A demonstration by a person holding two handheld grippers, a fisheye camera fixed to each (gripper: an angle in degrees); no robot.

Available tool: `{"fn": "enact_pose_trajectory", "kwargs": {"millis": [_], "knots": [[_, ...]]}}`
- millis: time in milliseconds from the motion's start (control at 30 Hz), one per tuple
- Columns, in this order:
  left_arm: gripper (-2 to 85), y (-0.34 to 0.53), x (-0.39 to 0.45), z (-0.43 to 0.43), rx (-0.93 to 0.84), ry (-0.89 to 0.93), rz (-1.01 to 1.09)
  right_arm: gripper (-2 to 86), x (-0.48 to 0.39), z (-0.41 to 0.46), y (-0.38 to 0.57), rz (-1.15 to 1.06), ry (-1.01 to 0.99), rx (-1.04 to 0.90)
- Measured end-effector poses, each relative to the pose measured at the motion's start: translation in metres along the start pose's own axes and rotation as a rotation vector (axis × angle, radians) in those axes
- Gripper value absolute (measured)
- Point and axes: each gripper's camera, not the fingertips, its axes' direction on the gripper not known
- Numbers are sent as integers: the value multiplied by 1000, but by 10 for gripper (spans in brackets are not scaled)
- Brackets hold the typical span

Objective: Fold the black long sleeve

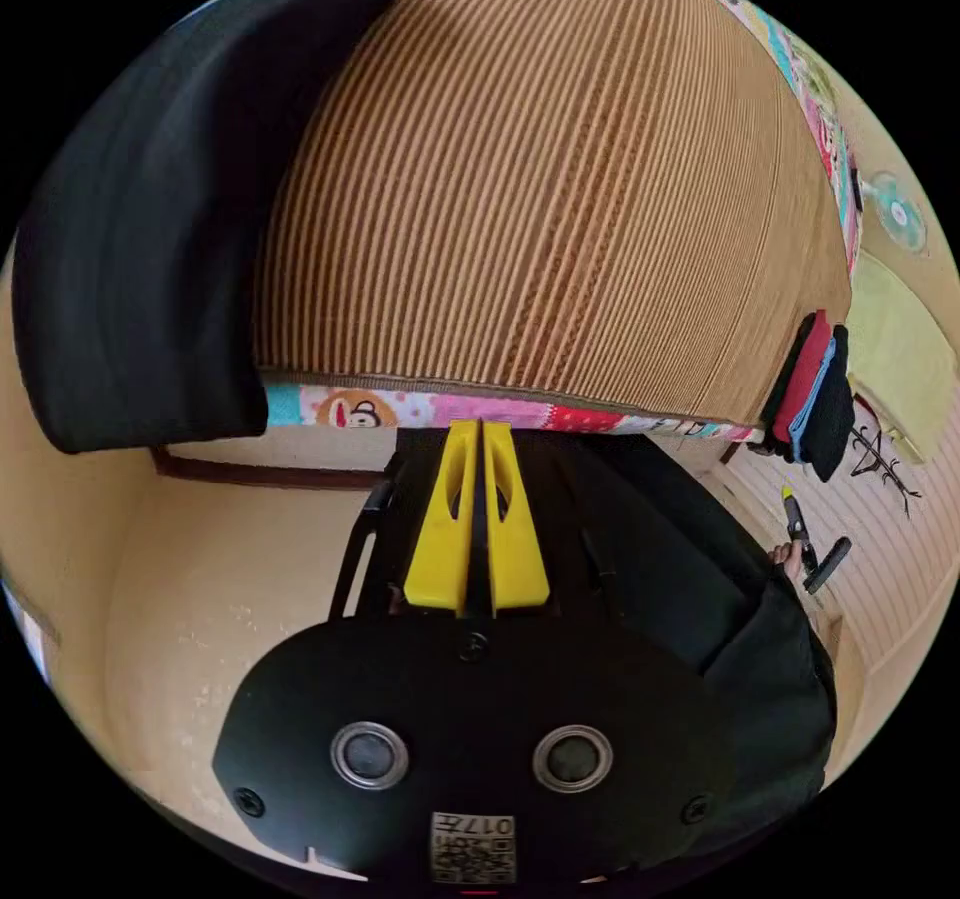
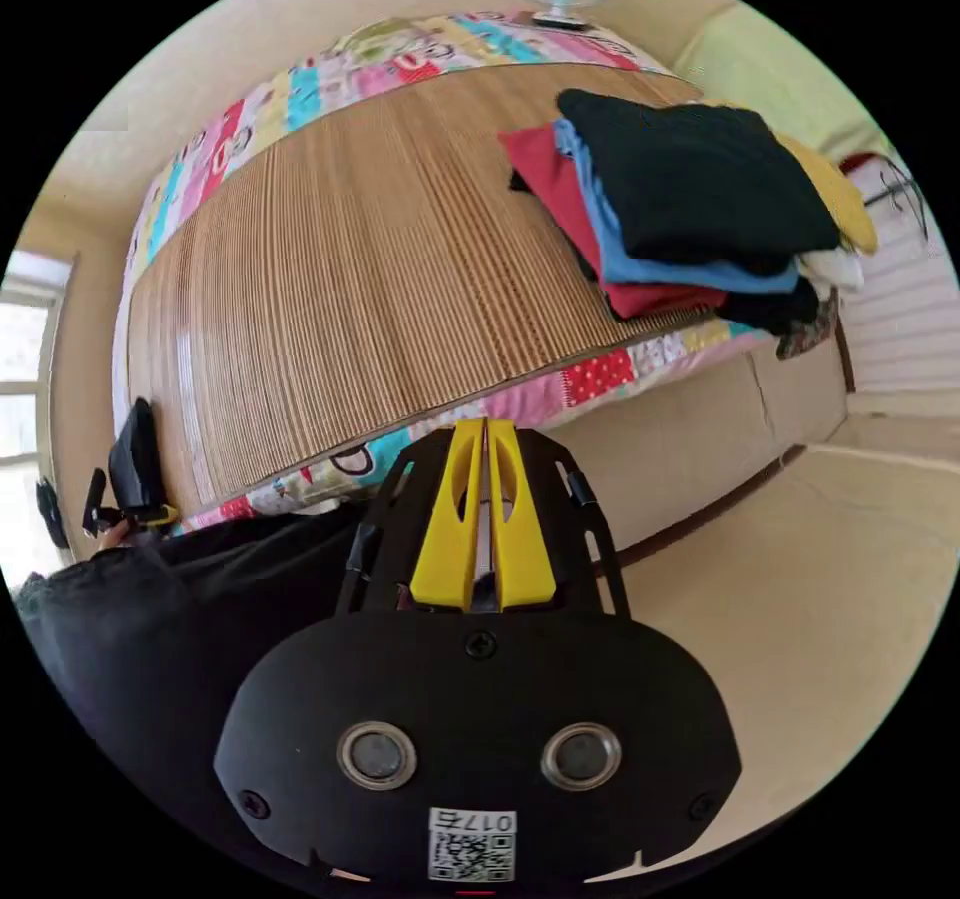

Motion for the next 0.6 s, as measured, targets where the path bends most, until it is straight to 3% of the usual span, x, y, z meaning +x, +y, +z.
{"fn": "enact_pose_trajectory", "kwargs": {"millis": [67,233,433,600], "knots": [[-6,-8,32,5,16,-15,45,14,47,-15,21,171,-107,86],[-5,-1,79,-7,214,40,120,48,115,-63,12,332,-183,235],[-7,47,103,-25,469,90,179,92,157,-139,-54,308,-85,407],[-4,94,112,-18,628,204,214,90,165,-123,-99,271,-124,311]]}}
